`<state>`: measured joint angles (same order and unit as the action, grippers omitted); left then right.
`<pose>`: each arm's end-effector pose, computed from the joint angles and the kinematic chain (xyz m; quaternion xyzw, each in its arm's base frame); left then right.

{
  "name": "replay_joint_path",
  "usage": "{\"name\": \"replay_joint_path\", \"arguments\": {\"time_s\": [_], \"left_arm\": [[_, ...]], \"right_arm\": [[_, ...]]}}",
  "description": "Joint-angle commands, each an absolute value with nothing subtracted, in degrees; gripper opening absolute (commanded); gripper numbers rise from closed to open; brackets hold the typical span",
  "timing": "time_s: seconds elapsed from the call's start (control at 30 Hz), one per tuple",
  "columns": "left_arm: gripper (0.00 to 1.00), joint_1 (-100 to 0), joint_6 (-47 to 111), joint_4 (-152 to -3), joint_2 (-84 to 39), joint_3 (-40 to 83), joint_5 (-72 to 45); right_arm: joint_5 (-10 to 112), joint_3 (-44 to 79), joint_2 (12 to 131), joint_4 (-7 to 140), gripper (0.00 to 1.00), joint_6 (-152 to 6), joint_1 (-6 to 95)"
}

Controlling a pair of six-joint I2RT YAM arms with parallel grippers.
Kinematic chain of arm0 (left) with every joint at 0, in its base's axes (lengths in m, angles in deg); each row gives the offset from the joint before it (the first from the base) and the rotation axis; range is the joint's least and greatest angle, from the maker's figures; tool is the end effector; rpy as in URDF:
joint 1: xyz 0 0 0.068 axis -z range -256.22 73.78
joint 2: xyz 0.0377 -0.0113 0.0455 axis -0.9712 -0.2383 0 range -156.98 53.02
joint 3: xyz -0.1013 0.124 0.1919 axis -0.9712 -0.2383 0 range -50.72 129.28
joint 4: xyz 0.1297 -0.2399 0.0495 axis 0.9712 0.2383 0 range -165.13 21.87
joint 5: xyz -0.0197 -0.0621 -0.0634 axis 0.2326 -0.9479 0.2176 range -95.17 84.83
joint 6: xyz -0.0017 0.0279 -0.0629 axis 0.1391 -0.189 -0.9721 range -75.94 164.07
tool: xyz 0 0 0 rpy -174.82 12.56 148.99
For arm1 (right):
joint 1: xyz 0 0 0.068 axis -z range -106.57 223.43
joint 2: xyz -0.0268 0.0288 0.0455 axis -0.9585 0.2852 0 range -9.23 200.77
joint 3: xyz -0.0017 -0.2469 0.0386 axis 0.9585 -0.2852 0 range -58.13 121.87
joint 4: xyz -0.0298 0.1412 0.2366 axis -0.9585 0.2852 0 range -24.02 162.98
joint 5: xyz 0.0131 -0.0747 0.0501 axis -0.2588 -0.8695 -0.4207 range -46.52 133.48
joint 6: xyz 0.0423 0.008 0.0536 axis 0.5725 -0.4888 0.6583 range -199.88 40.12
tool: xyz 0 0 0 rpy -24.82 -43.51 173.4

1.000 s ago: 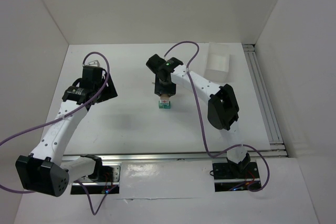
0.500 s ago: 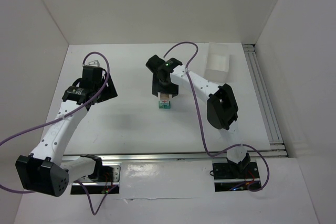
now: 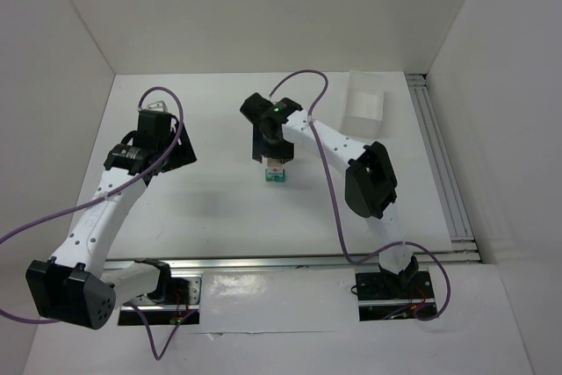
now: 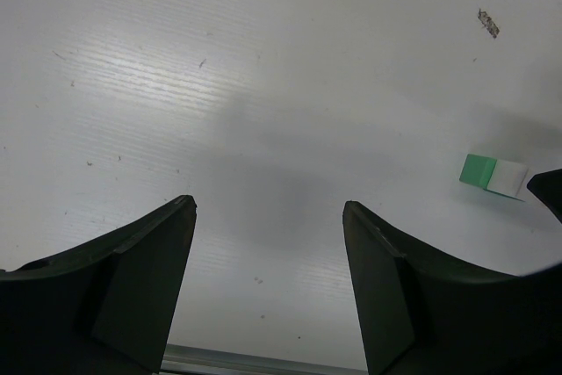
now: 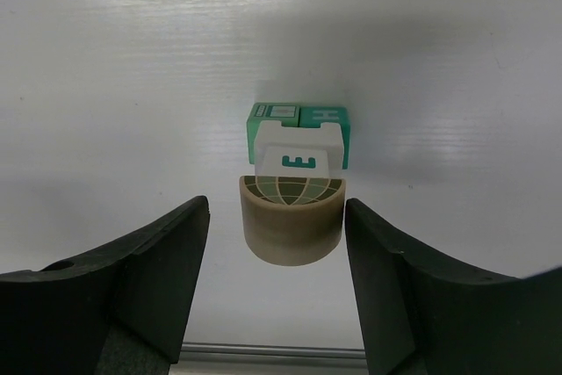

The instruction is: Build the wood block tower

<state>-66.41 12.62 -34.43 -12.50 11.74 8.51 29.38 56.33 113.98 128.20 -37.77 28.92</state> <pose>0.2755 -0.0343 0.2895 -0.2173 0.8881 -0.0348 0.4034 0.3383 0.3136 0.2130 -0.0002 0.9790 0.0244 0.2024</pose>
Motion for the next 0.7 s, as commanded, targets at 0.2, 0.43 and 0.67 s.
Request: {"name": "replay_joint_path", "arguments": {"time_s": [0.2, 0.43, 0.67], "left_arm": [[0.81, -66.2, 13.8, -35.1, -11.4, 11.7, 9.2], [0.81, -66.2, 13.8, -35.1, -11.4, 11.7, 9.2], [0.81, -66.2, 13.8, -35.1, -11.4, 12.2, 9.8]], "right_arm": [[29.2, 59.4, 114.6, 128.6, 0.70, -37.9, 28.4], [24.6, 63.9, 114.6, 133.9, 0.92, -37.9, 28.4], [12.5, 69.8, 110.7, 141.2, 0.99, -38.4, 28.4]]}}
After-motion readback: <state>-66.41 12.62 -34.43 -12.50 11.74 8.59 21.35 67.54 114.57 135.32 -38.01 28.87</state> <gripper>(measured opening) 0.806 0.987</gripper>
